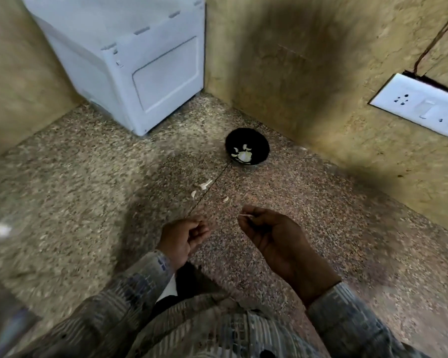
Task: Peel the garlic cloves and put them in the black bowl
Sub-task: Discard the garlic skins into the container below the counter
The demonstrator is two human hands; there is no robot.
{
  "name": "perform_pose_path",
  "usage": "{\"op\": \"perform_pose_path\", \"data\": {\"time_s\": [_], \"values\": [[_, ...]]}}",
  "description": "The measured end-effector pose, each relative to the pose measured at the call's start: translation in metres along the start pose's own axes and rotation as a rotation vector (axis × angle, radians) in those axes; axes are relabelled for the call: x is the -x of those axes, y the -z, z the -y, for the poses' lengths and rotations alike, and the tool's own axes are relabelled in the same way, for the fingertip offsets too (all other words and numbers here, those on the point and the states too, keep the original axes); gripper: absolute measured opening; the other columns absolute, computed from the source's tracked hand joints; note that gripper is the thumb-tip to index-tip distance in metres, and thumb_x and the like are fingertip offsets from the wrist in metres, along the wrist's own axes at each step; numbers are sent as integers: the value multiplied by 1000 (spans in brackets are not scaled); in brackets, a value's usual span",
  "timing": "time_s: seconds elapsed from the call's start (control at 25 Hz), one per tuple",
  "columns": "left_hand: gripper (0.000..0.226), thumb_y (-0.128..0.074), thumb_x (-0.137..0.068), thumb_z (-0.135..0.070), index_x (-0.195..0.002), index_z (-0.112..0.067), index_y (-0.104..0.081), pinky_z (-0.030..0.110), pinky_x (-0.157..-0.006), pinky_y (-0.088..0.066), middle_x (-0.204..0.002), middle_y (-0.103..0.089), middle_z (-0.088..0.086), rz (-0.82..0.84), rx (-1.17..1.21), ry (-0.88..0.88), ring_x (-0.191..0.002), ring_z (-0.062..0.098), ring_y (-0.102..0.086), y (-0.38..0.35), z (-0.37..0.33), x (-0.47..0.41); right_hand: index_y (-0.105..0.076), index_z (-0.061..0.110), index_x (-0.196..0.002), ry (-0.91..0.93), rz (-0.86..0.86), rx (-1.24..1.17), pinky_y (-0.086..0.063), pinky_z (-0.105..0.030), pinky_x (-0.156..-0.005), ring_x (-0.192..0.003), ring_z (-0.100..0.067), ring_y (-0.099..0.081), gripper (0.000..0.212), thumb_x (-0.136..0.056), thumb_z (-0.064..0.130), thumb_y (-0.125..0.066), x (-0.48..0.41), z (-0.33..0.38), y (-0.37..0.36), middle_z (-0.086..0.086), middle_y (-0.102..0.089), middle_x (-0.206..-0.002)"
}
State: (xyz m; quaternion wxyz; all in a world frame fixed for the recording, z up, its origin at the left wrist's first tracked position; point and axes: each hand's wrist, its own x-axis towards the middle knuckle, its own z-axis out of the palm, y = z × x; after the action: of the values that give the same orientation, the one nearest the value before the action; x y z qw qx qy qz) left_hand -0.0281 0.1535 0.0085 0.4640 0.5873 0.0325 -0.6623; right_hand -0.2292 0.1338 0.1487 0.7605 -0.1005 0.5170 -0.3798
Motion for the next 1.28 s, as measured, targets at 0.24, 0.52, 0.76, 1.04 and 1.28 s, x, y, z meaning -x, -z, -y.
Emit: {"op": "perform_pose_path", "data": {"time_s": [0.24, 0.52, 0.76, 1.04, 1.28], "values": [[18, -49, -101, -2, -98, 2, -66, 33, -73, -64, -87, -69, 13, -42, 345, -268, -77, 21, -68, 37, 26, 120, -68, -9, -101, -132, 274, 220, -64, -31, -80, -90, -26, -72, 33, -97, -14, -36, 31, -33, 1, -17, -76, -93], [18, -48, -101, -3, -104, -2, -66, 32, -83, -62, -88, -74, 9, -258, 612, -460, -89, 21, -68, 145, 105, 241, -69, -7, -104, -299, 520, 451, -63, -29, -81, -88, -24, -73, 29, -94, -9, -42, 91, -131, -26, -20, -73, -95], [17, -49, -101, -4, -105, -2, -66, 32, -83, -62, -93, -71, 11, -413, 900, -550, -93, 21, -67, 252, 181, 317, -67, -11, -109, -454, 665, 663, -64, -30, -78, -91, -27, -72, 29, -94, -9, -43, 152, -248, -57, -22, -70, -100], [21, -51, -102, -9, -111, 0, -67, 35, -88, -60, -98, -73, 13, -507, 1157, -550, -96, 22, -70, 382, 261, 389, -67, -9, -105, -643, 706, 864, -63, -33, -84, -90, -27, -72, 26, -99, 0, -44, 227, -428, -87, -20, -72, -95], [25, -51, -103, -18, -103, 1, -68, 37, -99, -55, -94, -74, 12, -638, 1351, -432, -96, 21, -70, 491, 326, 365, -68, -3, -101, -757, 664, 1090, -60, -34, -89, -84, -24, -71, 15, -95, 7, -59, 213, -595, -73, -14, -71, -90]]}}
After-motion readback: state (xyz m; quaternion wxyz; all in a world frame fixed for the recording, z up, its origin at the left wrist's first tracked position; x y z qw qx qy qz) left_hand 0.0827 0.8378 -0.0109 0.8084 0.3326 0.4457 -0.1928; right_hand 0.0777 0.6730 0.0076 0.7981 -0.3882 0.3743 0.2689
